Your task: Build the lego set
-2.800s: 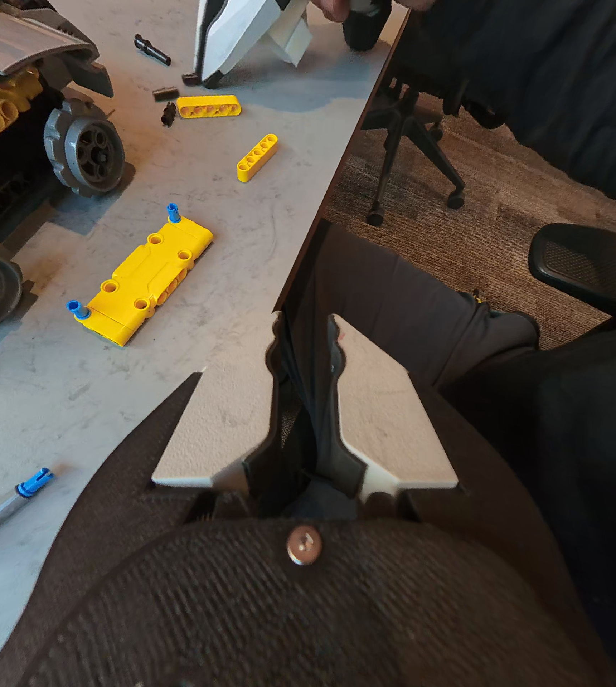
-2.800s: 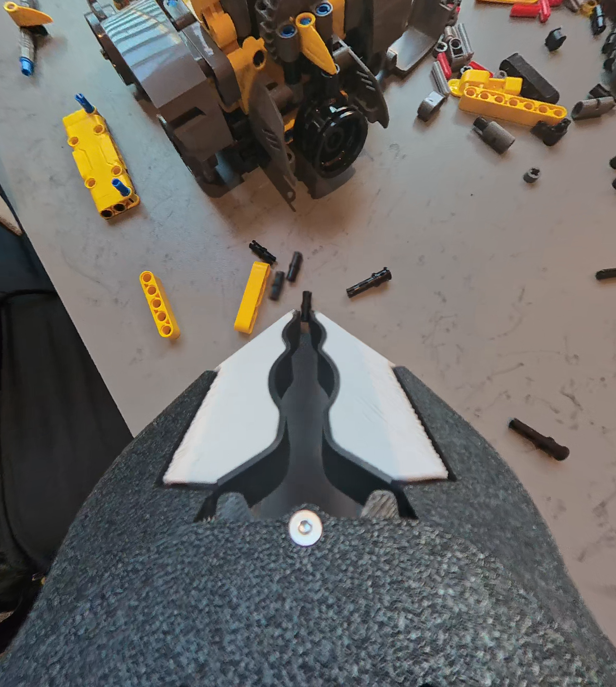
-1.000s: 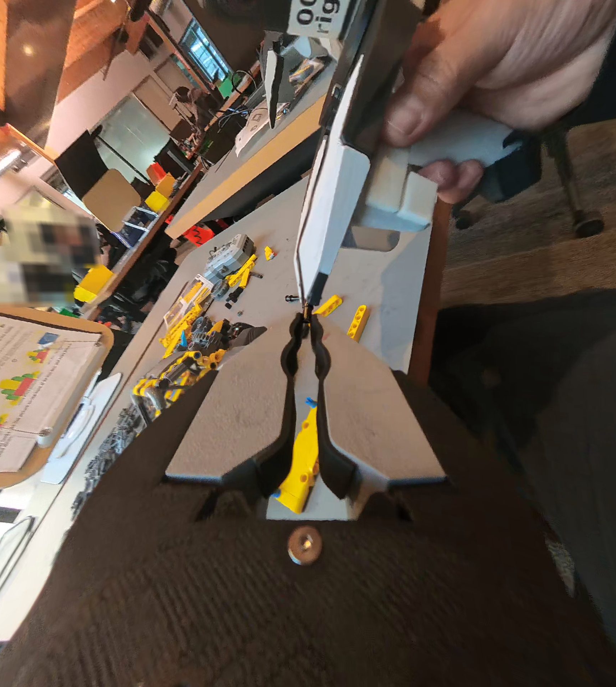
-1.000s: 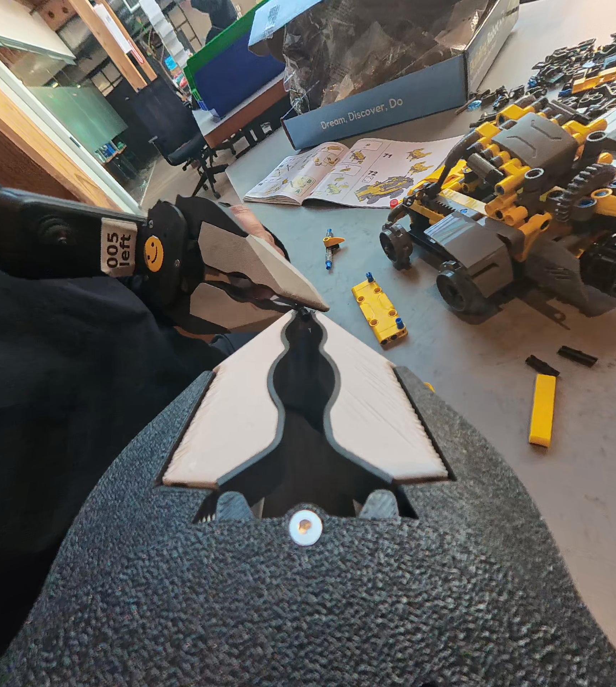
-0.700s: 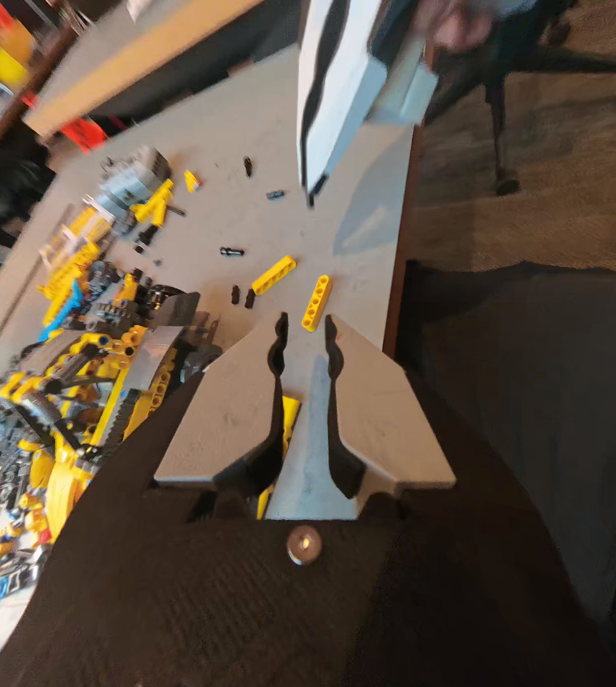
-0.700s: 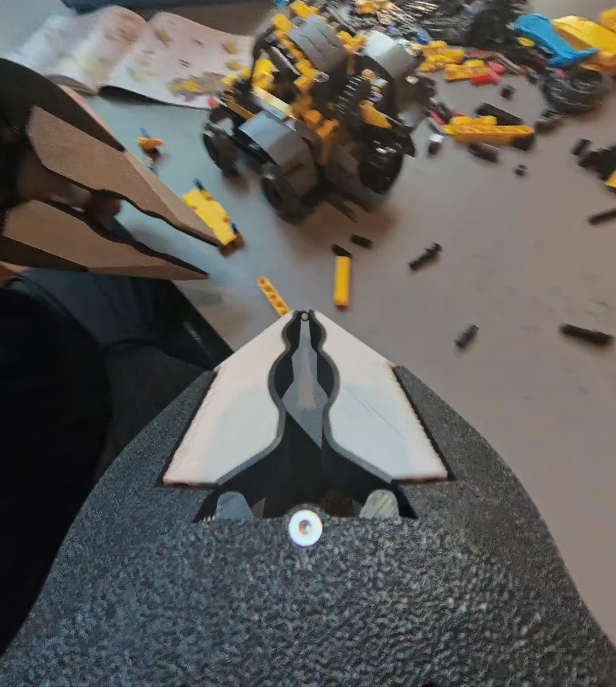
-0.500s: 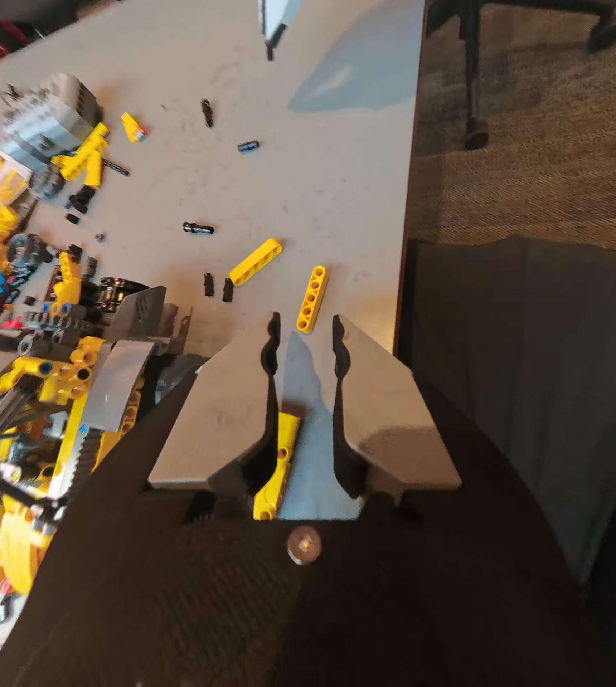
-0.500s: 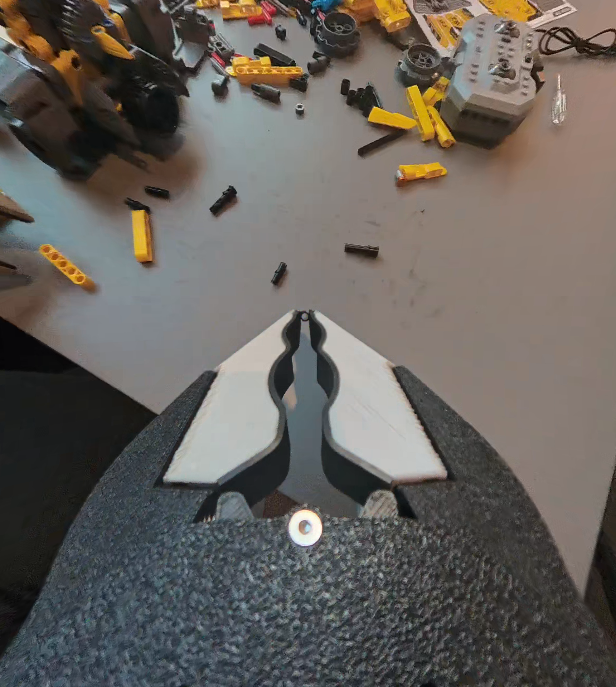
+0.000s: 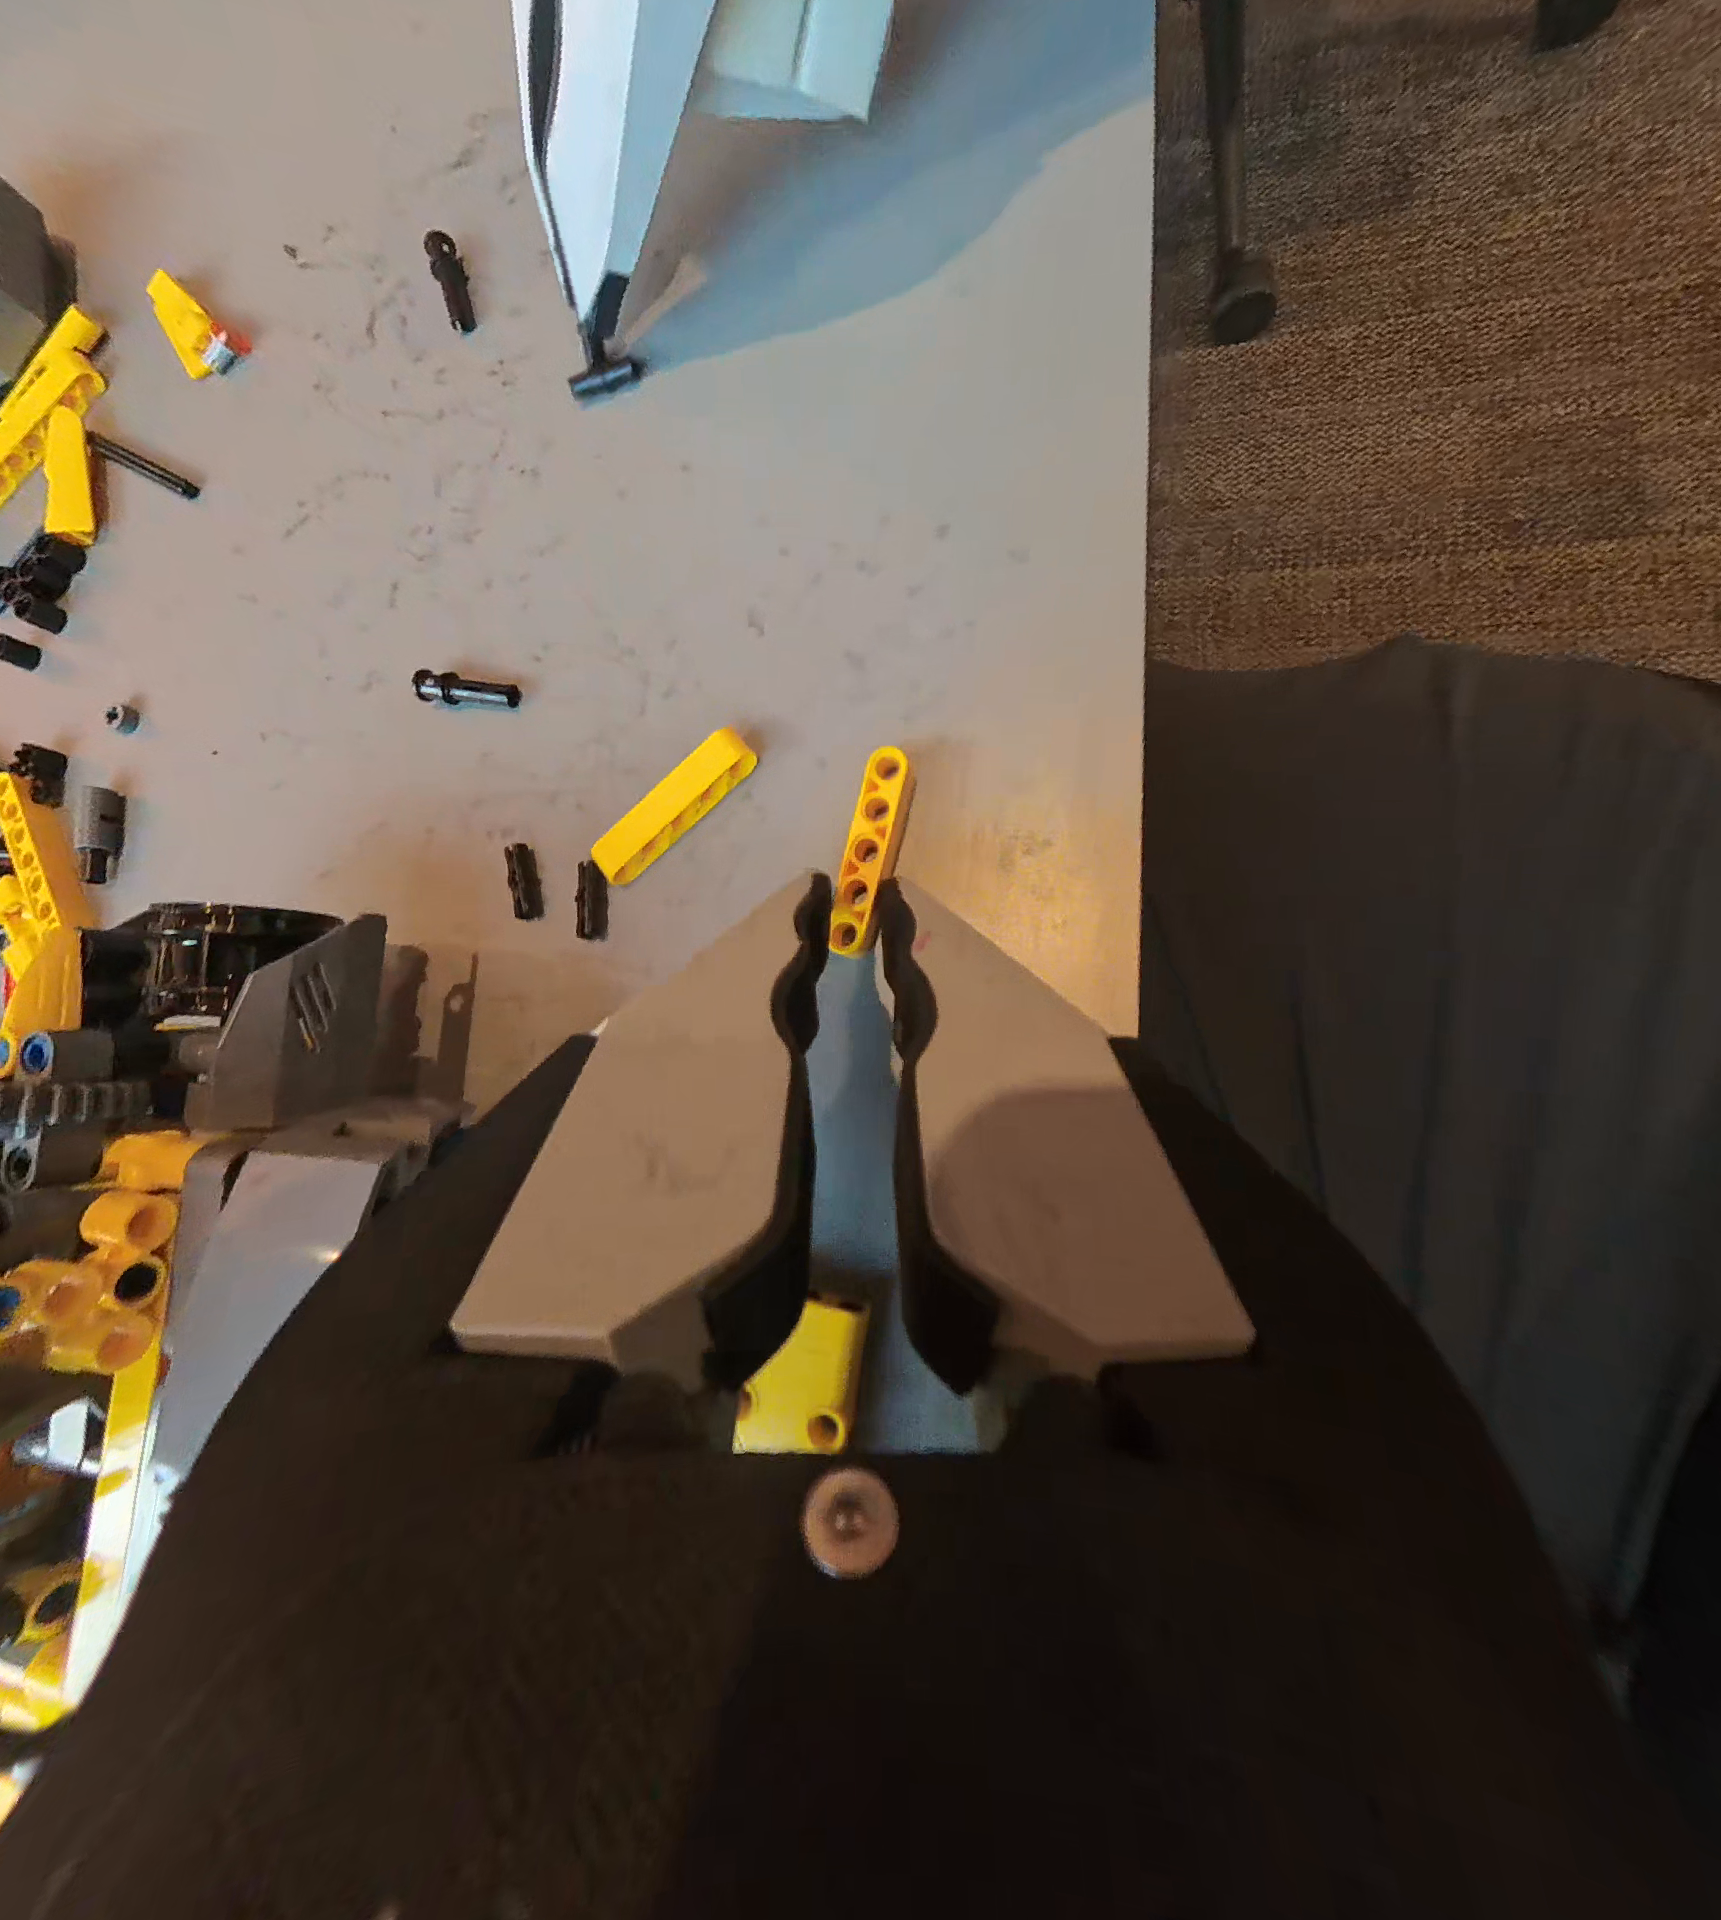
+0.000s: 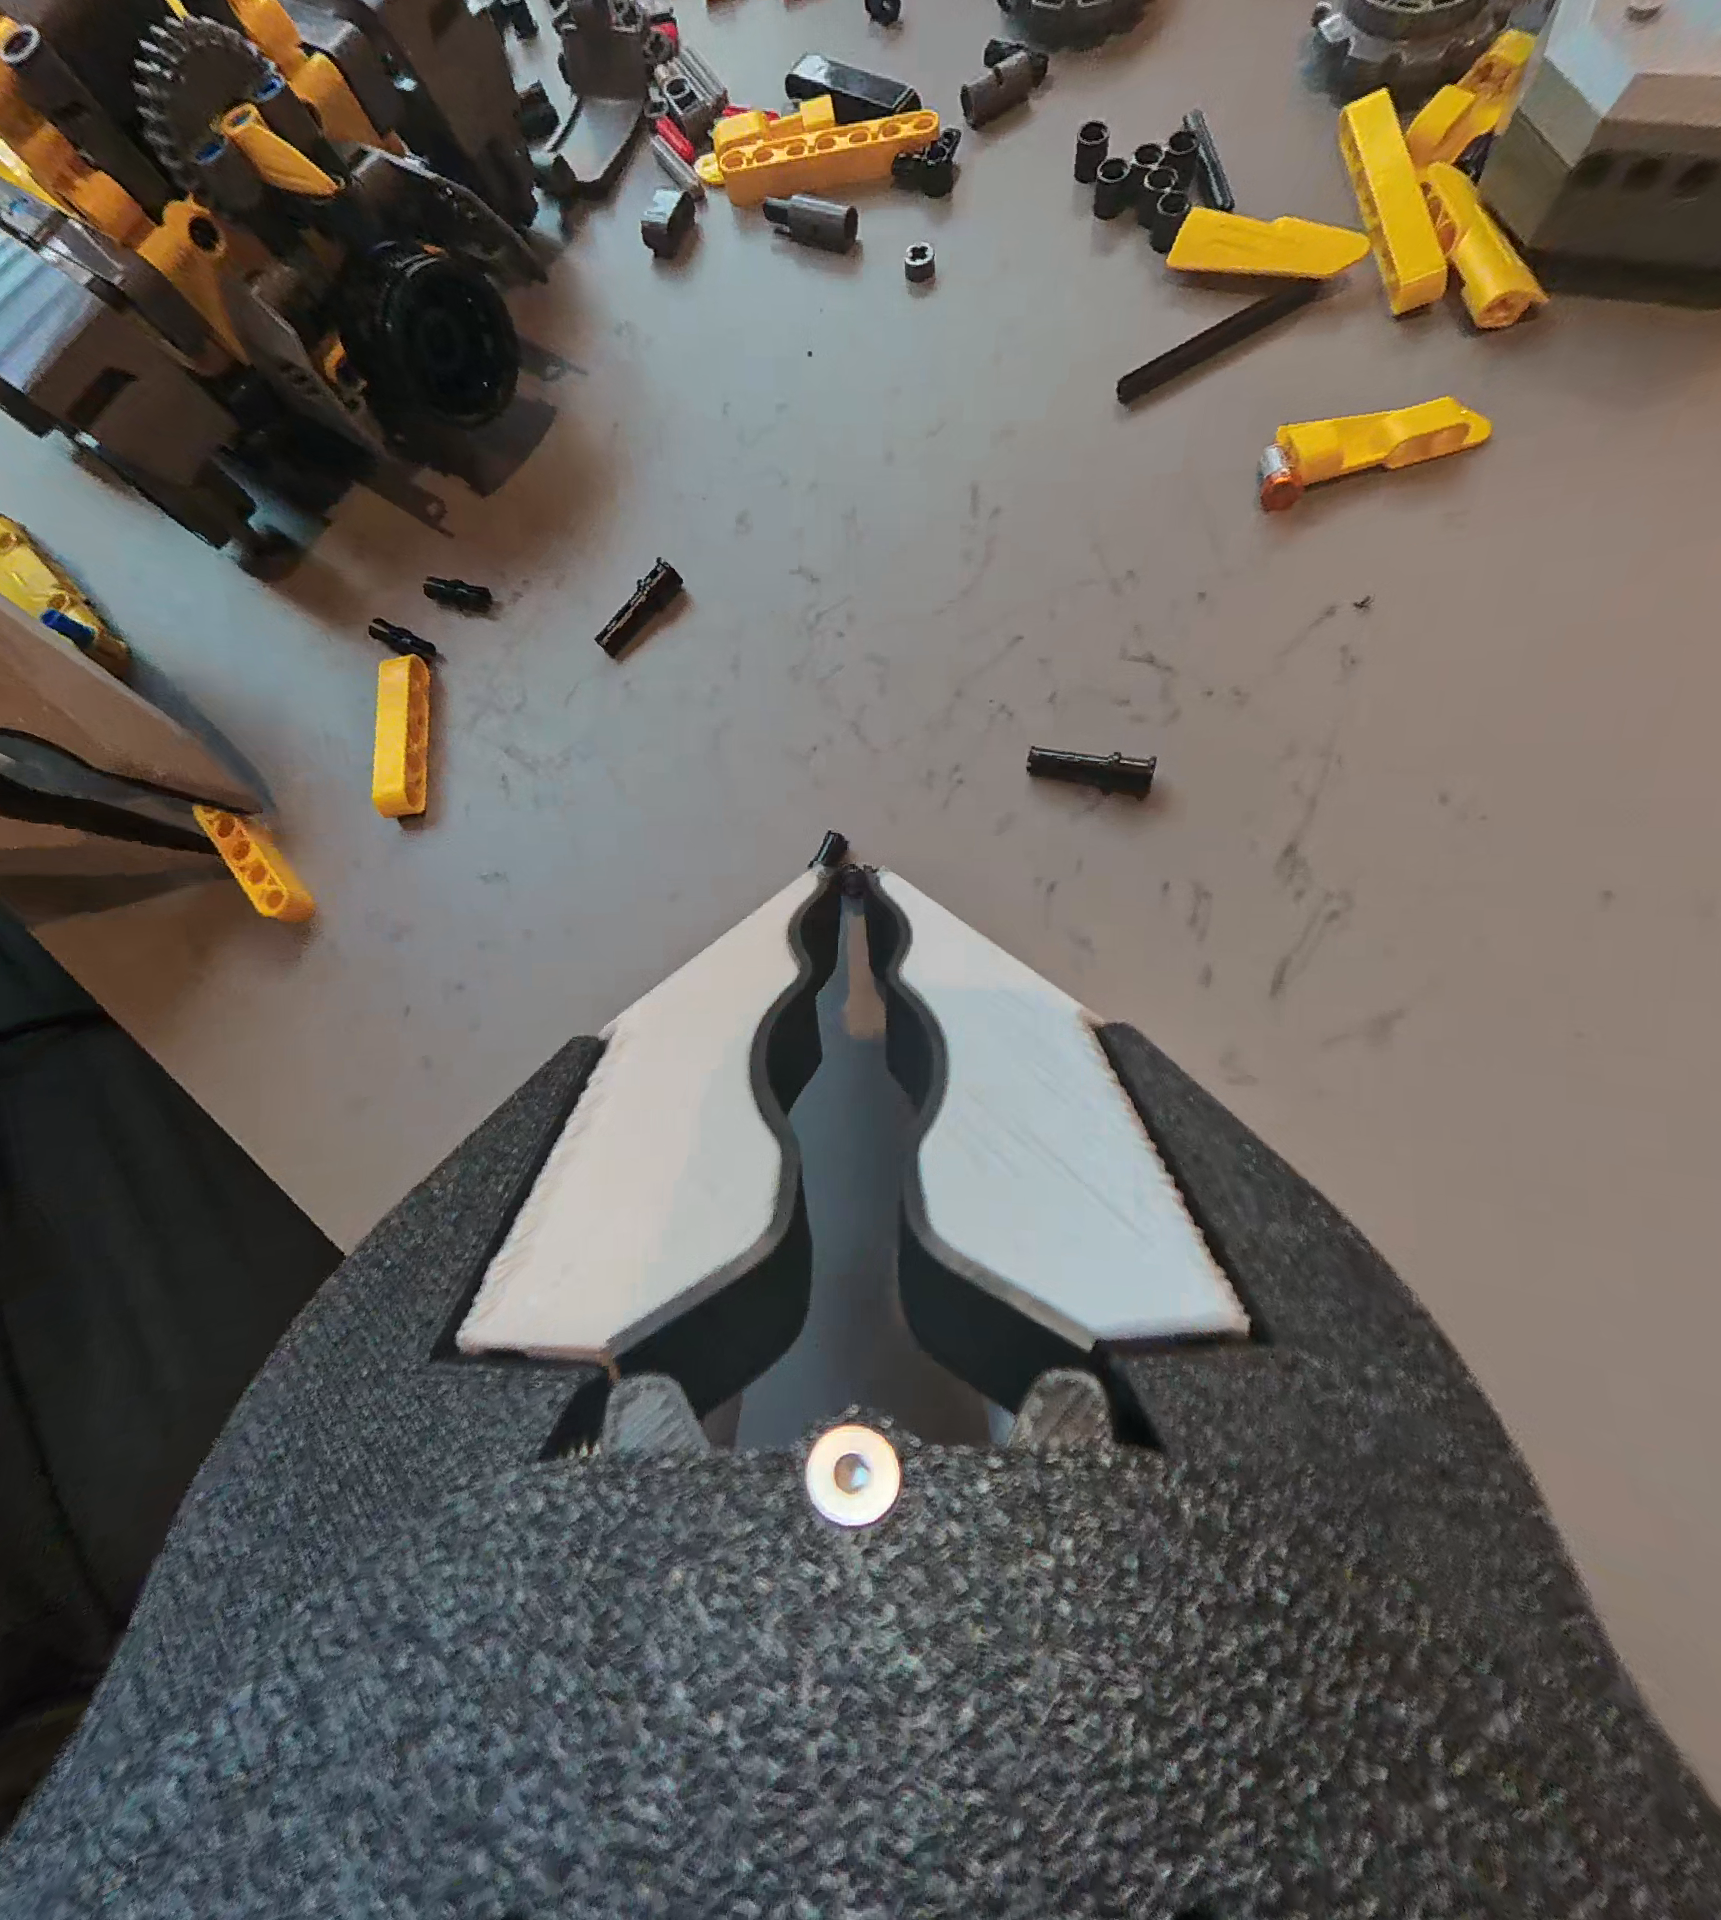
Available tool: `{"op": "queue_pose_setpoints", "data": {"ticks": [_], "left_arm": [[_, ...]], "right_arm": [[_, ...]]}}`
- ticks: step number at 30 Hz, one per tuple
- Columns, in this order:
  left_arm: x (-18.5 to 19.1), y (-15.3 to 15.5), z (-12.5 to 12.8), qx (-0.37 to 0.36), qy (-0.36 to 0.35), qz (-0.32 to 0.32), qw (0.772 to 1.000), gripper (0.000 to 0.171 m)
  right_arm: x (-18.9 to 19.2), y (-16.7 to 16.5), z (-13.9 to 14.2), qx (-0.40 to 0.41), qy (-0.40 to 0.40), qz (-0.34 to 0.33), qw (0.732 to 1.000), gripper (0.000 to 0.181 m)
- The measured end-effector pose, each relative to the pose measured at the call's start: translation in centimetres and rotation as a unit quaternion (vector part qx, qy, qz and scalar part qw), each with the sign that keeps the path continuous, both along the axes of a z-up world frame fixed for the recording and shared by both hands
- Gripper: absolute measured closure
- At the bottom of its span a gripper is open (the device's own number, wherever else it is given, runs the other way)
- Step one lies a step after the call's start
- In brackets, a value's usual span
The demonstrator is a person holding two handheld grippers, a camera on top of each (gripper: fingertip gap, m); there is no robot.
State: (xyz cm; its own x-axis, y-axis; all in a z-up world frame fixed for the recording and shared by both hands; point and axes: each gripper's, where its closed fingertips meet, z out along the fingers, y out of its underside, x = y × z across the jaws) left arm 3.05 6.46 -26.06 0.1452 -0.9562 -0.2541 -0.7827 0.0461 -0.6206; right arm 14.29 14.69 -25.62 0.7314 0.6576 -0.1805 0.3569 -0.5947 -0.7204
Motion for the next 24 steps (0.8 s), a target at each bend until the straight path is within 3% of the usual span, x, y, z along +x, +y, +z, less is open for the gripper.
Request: {"op": "queue_pose_setpoints", "data": {"ticks": [5,9,15,20,24], "left_arm": [[0.9,-0.2,0.0,-0.022,-0.014,-0.007,1.000,0.166],[1.7,-0.3,0.0,-0.033,-0.023,-0.010,0.999,0.167],[2.7,-0.1,0.0,-0.048,-0.032,-0.008,0.998,0.167],[4.6,-0.7,-0.1,-0.064,-0.038,-0.017,0.997,0.167],[6.3,-0.4,-0.1,-0.061,-0.038,-0.009,0.997,0.167]], "right_arm": [[-0.9,-0.5,0.0,-0.009,0.017,0.014,1.000,0.177],[-2.9,-1.9,0.2,-0.021,0.035,0.061,0.997,0.177],[-2.5,-2.6,2.3,0.002,0.047,0.049,0.998,0.177],[-1.6,-6.9,1.6,-0.004,0.026,0.079,0.997,0.177],[-0.3,-8.5,0.6,-0.010,0.033,0.061,0.998,0.177]]}}
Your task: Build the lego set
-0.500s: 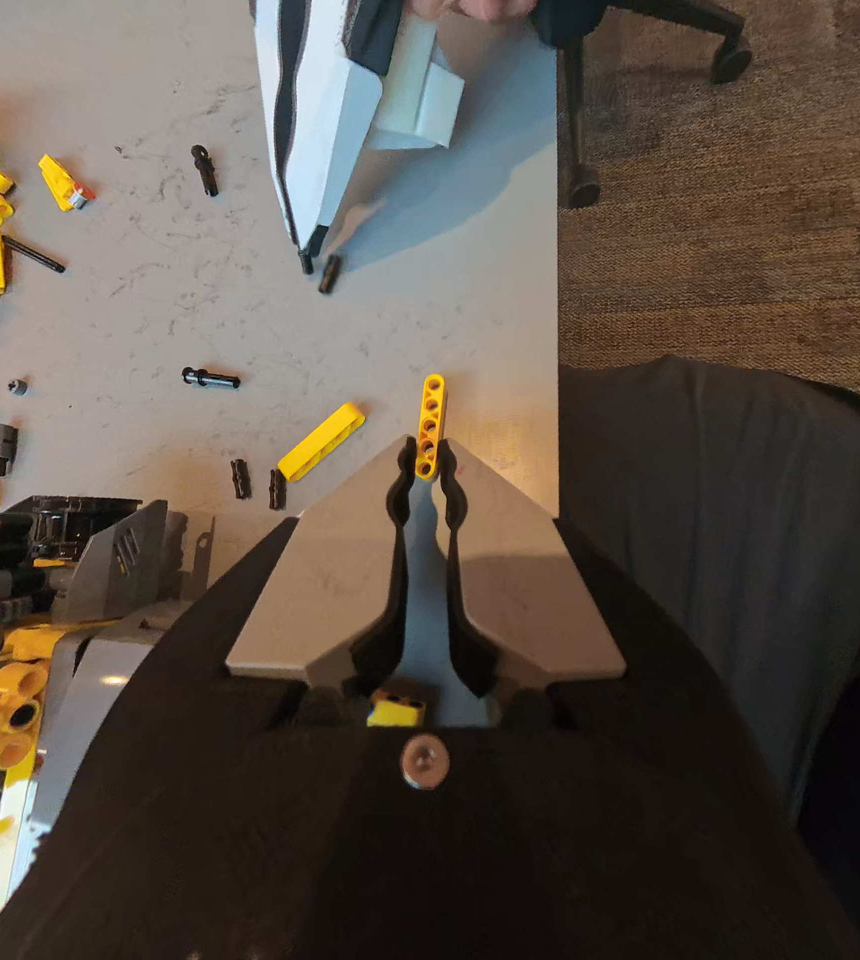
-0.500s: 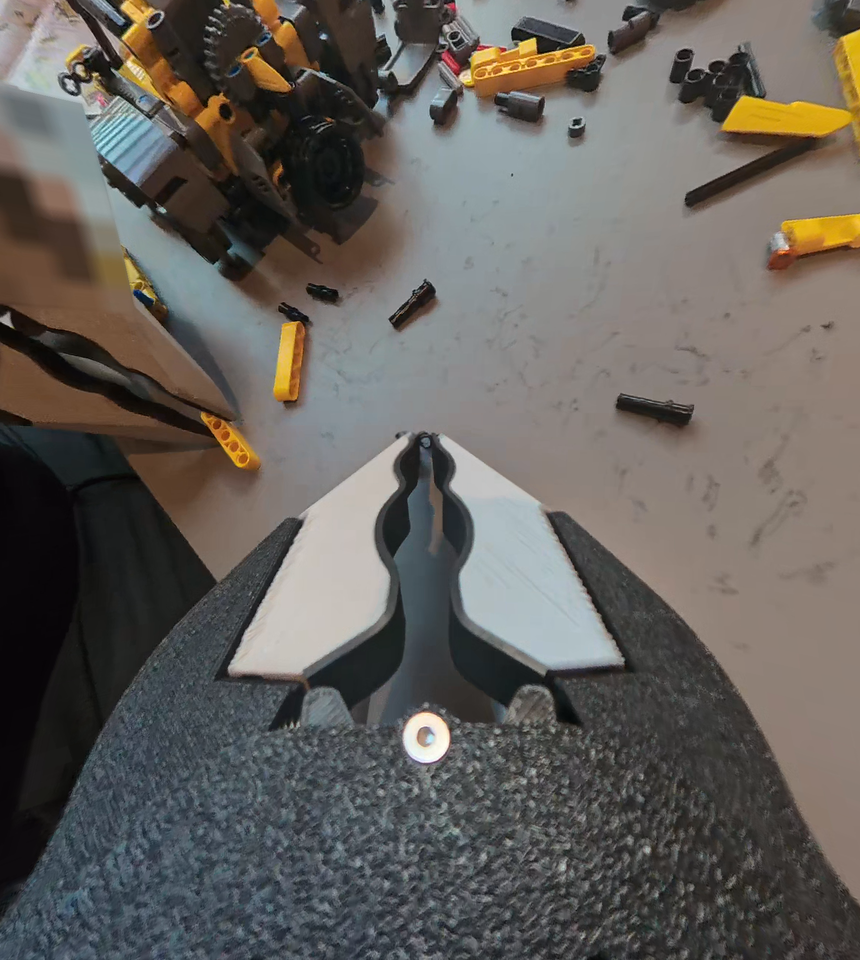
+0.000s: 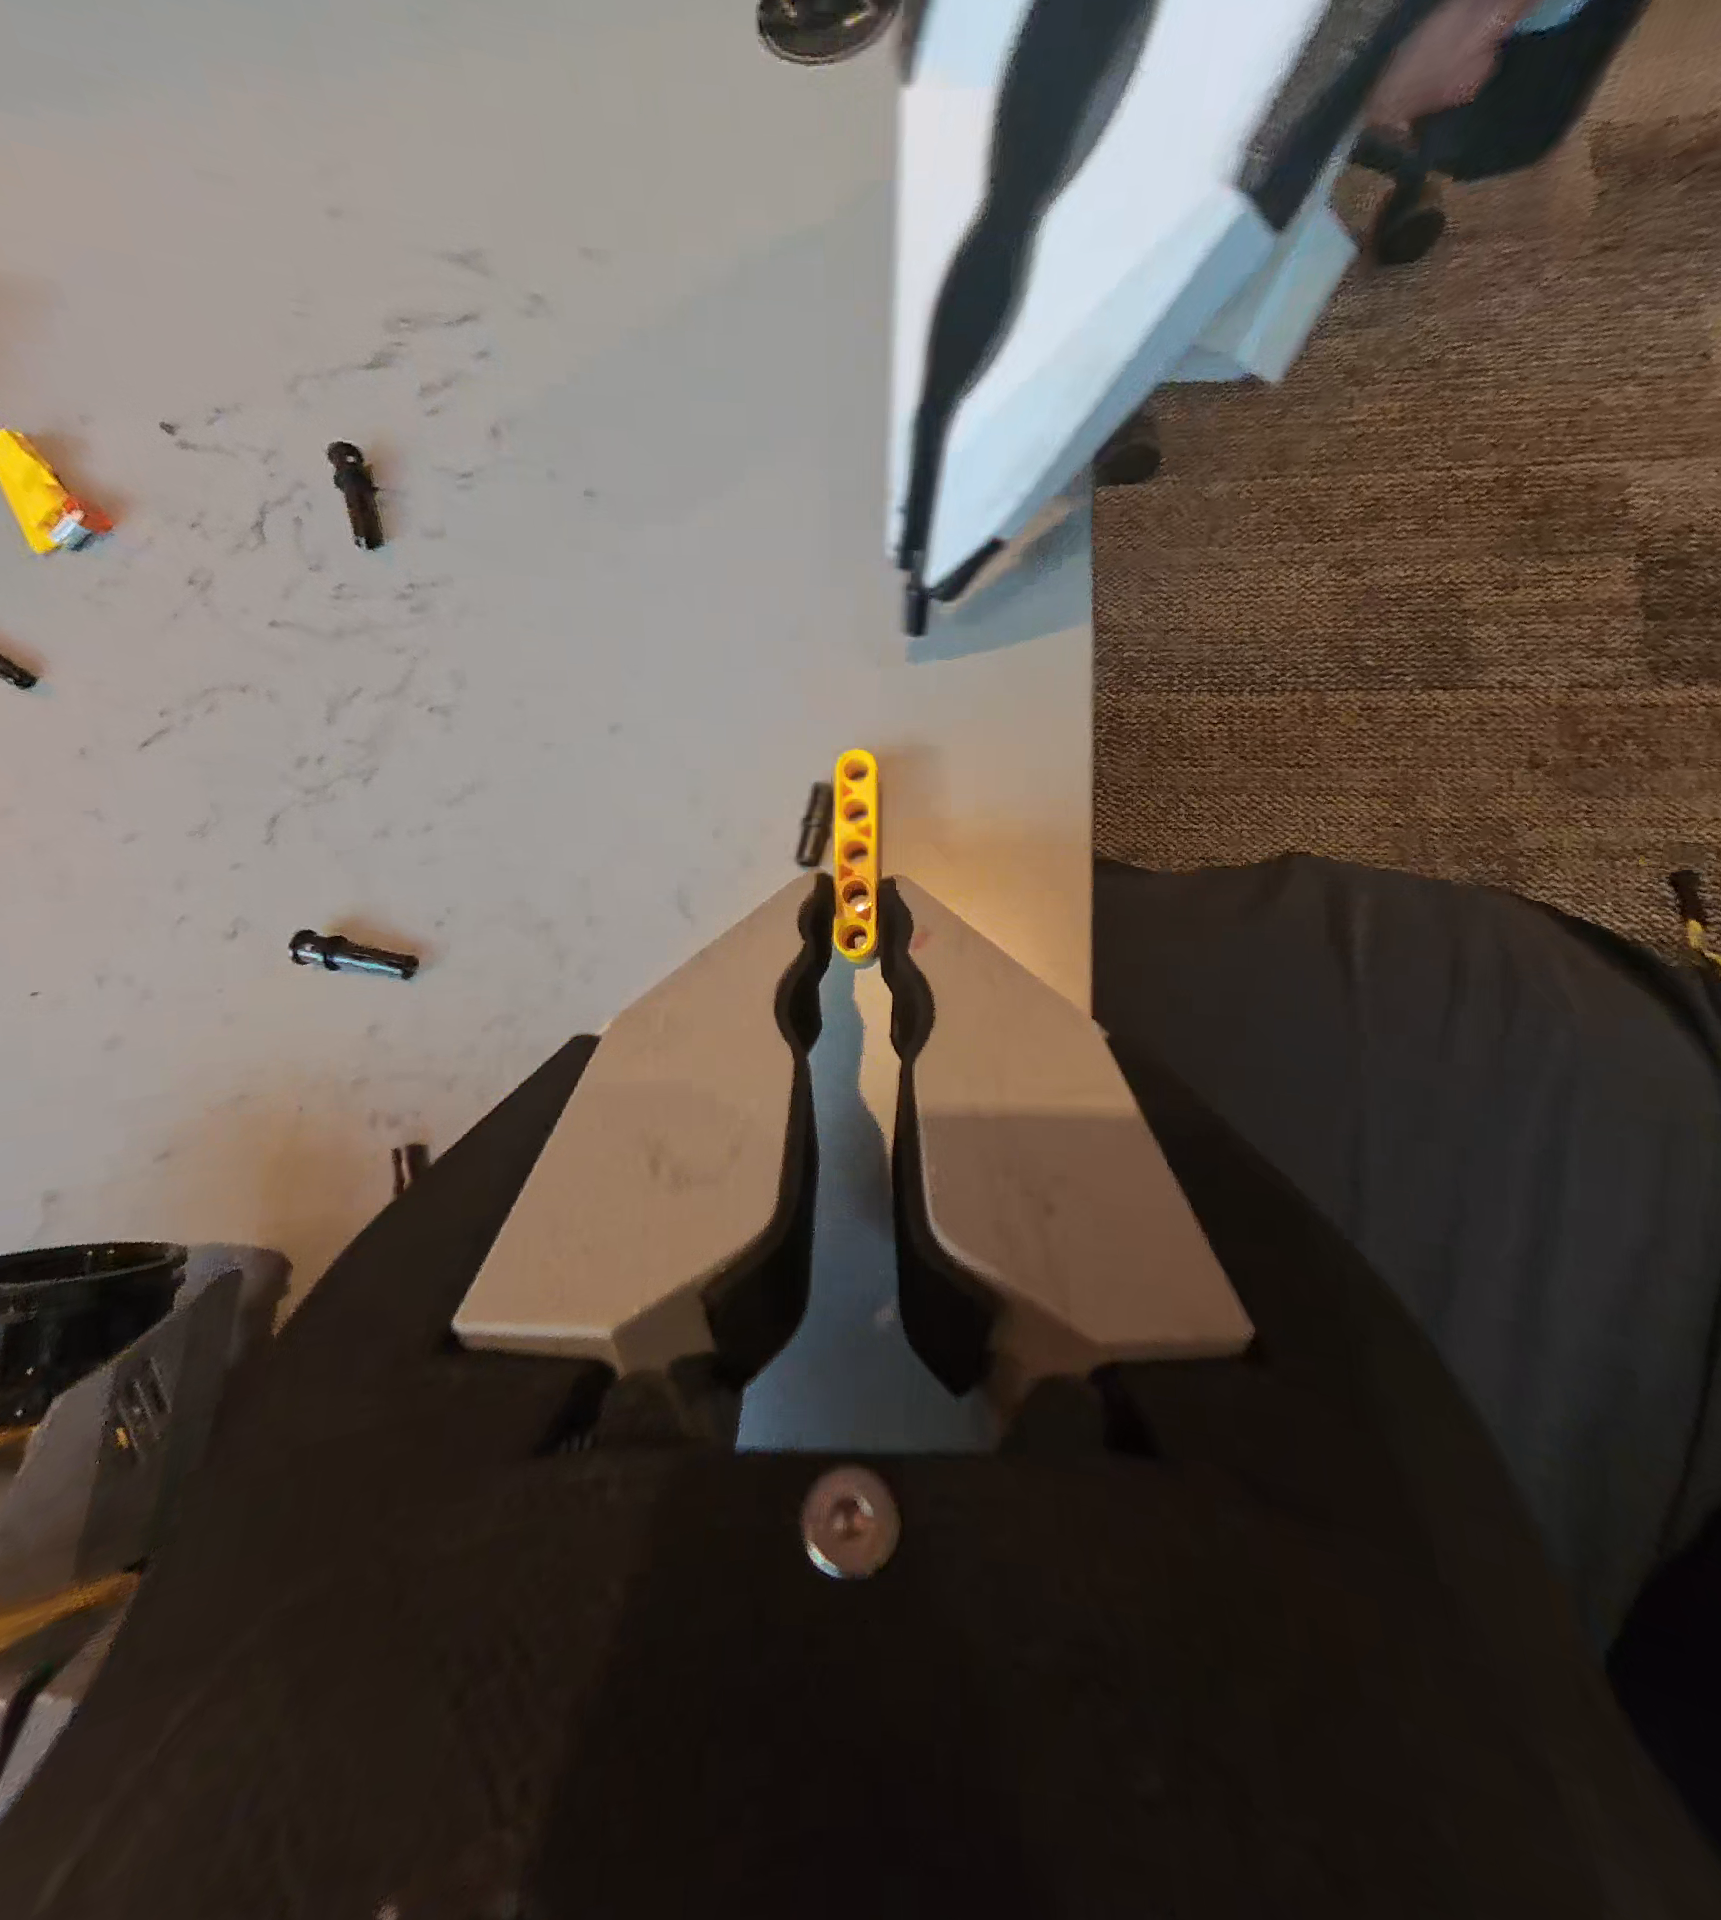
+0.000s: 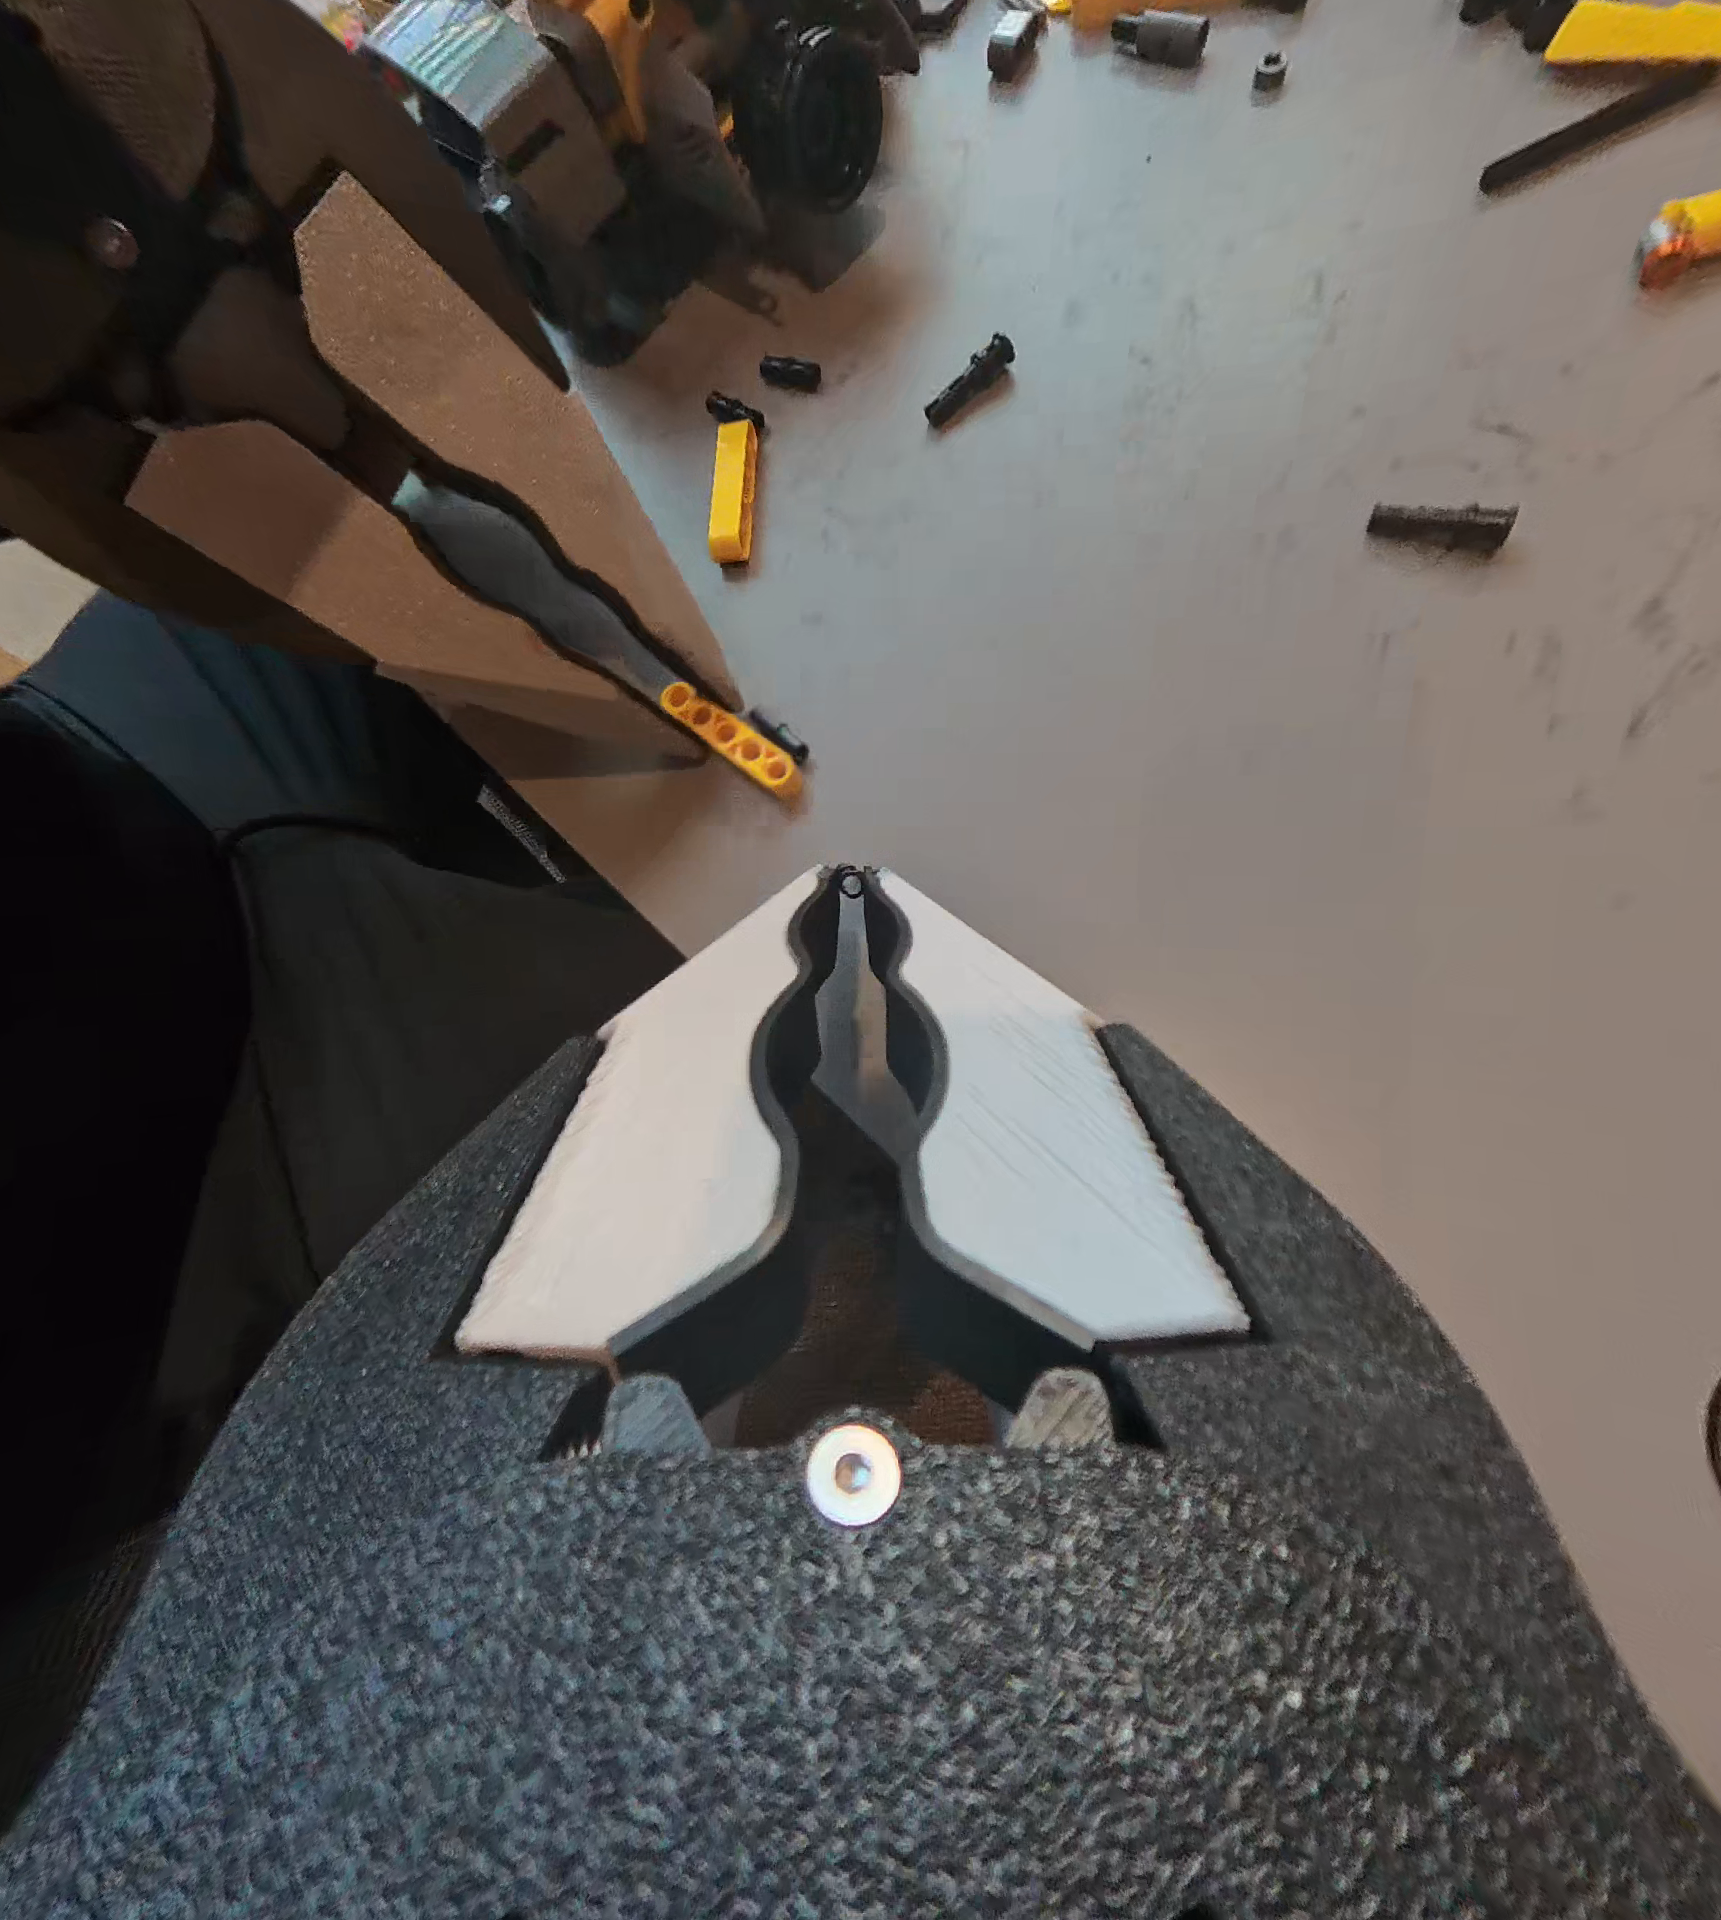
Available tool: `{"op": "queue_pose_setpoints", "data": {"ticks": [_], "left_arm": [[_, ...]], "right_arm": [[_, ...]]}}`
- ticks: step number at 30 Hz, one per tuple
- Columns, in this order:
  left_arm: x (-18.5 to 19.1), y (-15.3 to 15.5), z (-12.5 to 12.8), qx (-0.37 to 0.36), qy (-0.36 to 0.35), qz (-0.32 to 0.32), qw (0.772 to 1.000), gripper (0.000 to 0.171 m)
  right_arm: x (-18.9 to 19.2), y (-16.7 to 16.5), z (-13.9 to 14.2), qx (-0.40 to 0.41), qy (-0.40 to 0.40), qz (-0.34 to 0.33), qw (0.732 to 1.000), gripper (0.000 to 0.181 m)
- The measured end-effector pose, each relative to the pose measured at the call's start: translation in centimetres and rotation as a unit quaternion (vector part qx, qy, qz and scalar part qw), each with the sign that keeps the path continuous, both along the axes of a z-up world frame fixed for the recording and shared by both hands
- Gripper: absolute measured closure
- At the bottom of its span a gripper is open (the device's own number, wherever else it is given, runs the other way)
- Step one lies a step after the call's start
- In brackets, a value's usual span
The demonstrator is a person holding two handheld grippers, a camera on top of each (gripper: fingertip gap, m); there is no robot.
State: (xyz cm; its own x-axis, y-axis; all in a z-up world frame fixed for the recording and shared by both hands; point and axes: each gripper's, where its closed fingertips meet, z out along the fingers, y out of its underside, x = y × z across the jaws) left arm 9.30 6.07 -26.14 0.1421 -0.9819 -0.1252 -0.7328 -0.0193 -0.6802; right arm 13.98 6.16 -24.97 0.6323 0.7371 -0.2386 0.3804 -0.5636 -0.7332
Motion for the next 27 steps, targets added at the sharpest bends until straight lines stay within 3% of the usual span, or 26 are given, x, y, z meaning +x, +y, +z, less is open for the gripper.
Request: {"op": "queue_pose_setpoints", "data": {"ticks": [8,14,19,27], "left_arm": [[-0.4,1.0,0.0,0.022,0.012,0.008,1.000,0.167],[-1.7,-0.5,0.0,0.016,0.002,-0.044,0.999,0.167],[-3.0,-0.8,0.1,0.033,0.008,-0.062,0.998,0.167],[-4.2,-1.6,0.1,0.029,0.007,-0.066,0.997,0.167]], "right_arm": [[-0.4,-0.9,0.8,0.010,0.029,0.012,0.999,0.177],[-4.2,-0.7,2.4,0.069,-0.012,0.104,0.992,0.177],[-6.7,-0.6,1.5,0.111,-0.086,0.166,0.976,0.177],[-7.9,-1.1,1.5,0.103,-0.052,0.164,0.980,0.177]]}}
